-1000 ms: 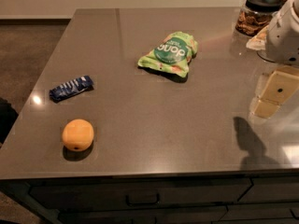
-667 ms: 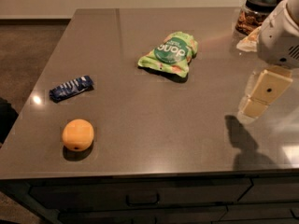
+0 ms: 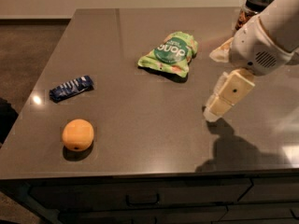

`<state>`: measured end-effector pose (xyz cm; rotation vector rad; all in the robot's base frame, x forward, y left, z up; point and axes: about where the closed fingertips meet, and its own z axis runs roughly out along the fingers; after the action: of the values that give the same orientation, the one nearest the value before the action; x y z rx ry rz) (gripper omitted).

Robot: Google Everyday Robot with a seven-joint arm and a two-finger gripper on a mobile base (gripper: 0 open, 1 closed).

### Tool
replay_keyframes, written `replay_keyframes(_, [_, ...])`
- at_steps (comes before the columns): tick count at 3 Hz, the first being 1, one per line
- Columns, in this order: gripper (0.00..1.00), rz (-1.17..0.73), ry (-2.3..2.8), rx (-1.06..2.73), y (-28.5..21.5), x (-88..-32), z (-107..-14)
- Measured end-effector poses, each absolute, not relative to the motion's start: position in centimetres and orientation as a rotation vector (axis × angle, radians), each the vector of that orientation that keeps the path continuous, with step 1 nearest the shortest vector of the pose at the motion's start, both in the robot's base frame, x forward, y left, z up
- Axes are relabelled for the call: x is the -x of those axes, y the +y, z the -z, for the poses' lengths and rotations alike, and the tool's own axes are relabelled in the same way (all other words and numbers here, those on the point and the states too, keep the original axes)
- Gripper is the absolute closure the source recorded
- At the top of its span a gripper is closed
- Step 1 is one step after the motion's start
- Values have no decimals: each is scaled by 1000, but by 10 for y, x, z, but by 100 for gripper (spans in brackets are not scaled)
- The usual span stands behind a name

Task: Move orange near green rice chip bag

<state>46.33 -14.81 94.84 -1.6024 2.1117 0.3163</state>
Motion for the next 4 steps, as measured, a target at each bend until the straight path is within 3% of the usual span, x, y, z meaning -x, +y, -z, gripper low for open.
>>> replay_keyframes(2, [0, -412, 2043, 1622, -118, -463, -934])
replay_keyframes(4, [0, -716, 1848, 1573, -58, -448, -939])
